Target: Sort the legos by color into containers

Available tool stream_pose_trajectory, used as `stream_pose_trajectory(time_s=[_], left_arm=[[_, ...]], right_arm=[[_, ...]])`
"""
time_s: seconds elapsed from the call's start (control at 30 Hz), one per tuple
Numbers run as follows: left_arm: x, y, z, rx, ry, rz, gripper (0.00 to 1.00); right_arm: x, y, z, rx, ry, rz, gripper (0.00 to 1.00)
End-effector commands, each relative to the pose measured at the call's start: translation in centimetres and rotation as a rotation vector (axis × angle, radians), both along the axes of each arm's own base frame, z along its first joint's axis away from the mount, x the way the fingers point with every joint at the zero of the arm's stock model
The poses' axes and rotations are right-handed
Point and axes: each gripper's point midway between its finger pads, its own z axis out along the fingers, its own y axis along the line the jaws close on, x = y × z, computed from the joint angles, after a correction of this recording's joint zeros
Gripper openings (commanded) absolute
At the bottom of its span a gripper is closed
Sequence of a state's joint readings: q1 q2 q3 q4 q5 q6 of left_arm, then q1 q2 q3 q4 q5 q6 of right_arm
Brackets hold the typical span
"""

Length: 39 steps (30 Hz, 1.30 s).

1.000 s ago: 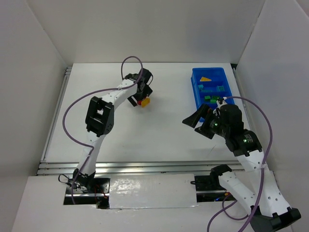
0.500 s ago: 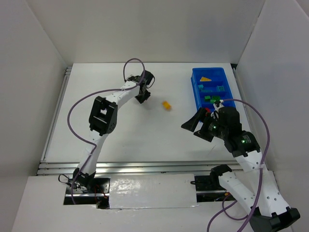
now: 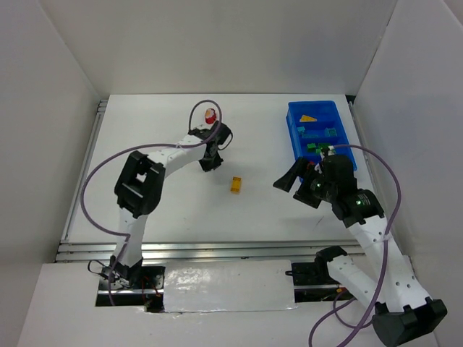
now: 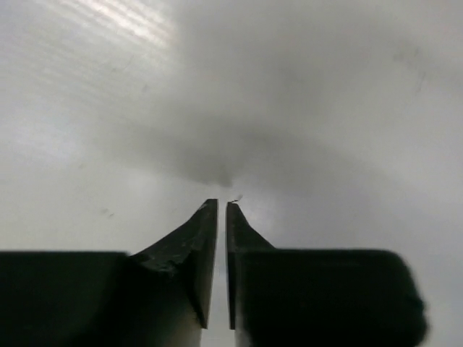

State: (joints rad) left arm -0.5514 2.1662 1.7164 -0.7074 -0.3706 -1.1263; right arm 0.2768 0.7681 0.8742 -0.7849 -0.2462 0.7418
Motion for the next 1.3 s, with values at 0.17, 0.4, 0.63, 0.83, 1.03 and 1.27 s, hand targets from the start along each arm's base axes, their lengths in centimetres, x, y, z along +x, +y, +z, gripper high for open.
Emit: stream_pose_trajectory(time_s=[0.17, 0.4, 0.63, 0.83, 1.03, 1.27], left_arm=[[-0.9, 3.8, 13.5, 0.005, -0.339, -0.094, 0.80], [2.4, 6.0, 14.8, -0.005, -0.374, -0.232, 0.91], [8.1, 5.5, 13.9, 0.008, -0.440, -0.400, 0.89], [13.6, 5.1, 13.9, -0.103, -0.553, -0.478, 0.91], [20.1, 4.0, 8.7, -0.015, -0.545, -0.583, 0.93], [23.2, 3.0, 3.8, 0.065, -0.624, -0.699, 0.97]], right_arm=[[2.9, 0.5, -0.3, 0.025, -0.006, -0.041, 1.00], [4.6, 0.2, -5.8, -0.054, 0.119, -0.086, 1.00], [6.7, 2.5, -8.8, -0.212, 0.178, -0.102, 1.00], [9.2, 7.0, -11.5, -0.342, 0.246, -0.072, 1.00], [4.8, 10.5, -12.6, -0.314, 0.320, 0.021, 1.00], [-2.5, 7.7, -10.6, -0.166, 0.344, 0.028, 1.00]])
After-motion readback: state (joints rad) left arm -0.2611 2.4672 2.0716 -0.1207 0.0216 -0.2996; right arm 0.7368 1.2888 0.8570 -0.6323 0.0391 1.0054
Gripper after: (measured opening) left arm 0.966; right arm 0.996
